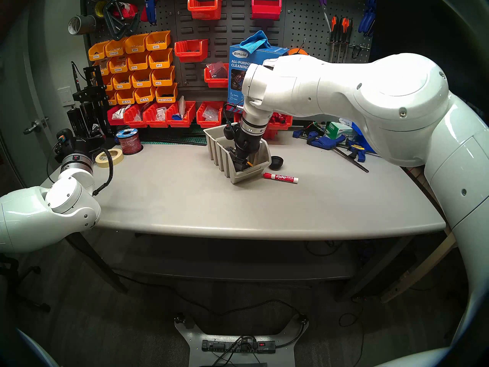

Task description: Take out tools from the storage box

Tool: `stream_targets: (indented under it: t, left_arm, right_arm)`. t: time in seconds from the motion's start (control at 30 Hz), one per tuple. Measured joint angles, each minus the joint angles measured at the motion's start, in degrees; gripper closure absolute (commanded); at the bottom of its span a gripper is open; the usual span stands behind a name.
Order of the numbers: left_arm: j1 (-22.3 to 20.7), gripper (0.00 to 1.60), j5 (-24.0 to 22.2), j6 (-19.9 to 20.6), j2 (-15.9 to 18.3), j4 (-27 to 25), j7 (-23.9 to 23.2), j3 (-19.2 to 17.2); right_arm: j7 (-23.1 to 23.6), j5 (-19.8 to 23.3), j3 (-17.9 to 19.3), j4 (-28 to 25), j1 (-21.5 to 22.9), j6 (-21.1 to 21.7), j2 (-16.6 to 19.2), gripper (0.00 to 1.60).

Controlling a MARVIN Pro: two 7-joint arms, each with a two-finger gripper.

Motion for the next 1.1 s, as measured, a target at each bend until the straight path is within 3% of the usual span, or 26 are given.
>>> stream_targets:
  t: [0.1, 0.17, 0.27, 0.47, 0.6, 1.1]
  left_arm:
    - [0.0, 0.0, 0.0, 0.0, 0.0, 0.0, 0.0, 0.0]
    - [0.0, 0.0, 0.0, 0.0, 0.0, 0.0, 0.0, 0.0]
    - [0.0, 0.0, 0.0, 0.0, 0.0, 0.0, 0.0, 0.0]
    - [0.0, 0.0, 0.0, 0.0, 0.0, 0.0, 0.0, 0.0]
    - [0.0, 0.0, 0.0, 0.0, 0.0, 0.0, 0.0, -0.01]
    - [0.0, 0.0, 0.0, 0.0, 0.0, 0.0, 0.0, -0.01]
  right_arm:
    - [2.76, -0.29, -0.49, 2.13, -0.37, -0.34, -0.77, 0.25]
    - [5.07, -0.6, -0.93, 4.13, -0.81, -1.0, -1.44, 0.5]
    - [6.77, -0.9, -1.32, 5.92, -1.34, -1.69, -2.03, 0.54]
    - [10.4, -1.66, -2.25, 10.38, -3.08, -3.85, -3.58, 0.49]
    - [12.5, -2.16, -2.82, 13.11, -4.37, -5.26, -4.7, 0.36]
    - [15.22, -3.55, -4.91, 20.23, -8.21, -8.79, -6.3, 0.48]
